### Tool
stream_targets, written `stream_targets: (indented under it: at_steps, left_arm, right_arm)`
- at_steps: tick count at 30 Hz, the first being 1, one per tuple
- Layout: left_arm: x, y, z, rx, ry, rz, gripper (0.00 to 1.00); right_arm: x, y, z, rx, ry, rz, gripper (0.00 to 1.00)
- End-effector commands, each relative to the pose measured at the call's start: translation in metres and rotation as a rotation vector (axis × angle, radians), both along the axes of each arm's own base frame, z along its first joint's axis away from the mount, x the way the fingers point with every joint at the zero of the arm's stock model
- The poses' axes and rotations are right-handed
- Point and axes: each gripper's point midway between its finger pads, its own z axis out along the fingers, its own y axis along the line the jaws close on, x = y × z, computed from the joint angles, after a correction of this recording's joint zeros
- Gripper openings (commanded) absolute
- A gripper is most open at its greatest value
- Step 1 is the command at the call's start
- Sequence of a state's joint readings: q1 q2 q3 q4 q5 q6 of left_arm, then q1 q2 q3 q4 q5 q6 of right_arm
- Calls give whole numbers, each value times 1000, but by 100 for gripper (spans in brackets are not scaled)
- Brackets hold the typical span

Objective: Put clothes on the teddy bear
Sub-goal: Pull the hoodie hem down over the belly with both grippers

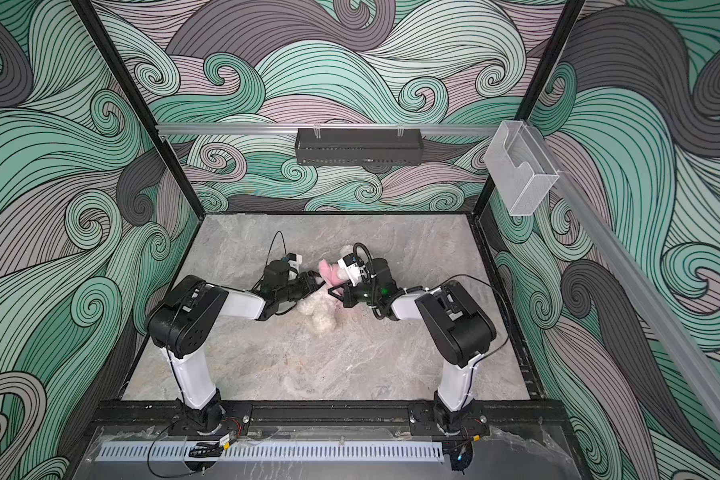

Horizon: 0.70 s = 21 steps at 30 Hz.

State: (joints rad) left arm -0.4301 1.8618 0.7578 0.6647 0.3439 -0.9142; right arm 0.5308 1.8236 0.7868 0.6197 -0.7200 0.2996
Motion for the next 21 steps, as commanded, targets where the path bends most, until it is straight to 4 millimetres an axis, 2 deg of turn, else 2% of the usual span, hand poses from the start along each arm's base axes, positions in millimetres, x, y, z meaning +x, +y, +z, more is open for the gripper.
stream_targets:
  at_steps: [1,7,13,15,17,21]
  left_arm:
    - [40,74,-3,101,1,361,57]
    - [32,95,-17,126,42,455,56]
    - [23,110,-22,154,88,516,51]
    - [22,103,-19,144,90,475,51]
    - [19,87,-15,144,75,385,54]
    - [-4,49,-7,143,49,189,65]
  right_arm:
    - [-43,3,-14,-10,86,116,0]
    - [-48,6,-19,-17,61,127,0]
    - [-51,-5,-34,-80,38,104,0]
    - [-45,-8,-38,-108,26,76,0]
    - [-35,-11,-44,-154,23,24,0]
    - [-12,-22,-52,-266,8,-83,0]
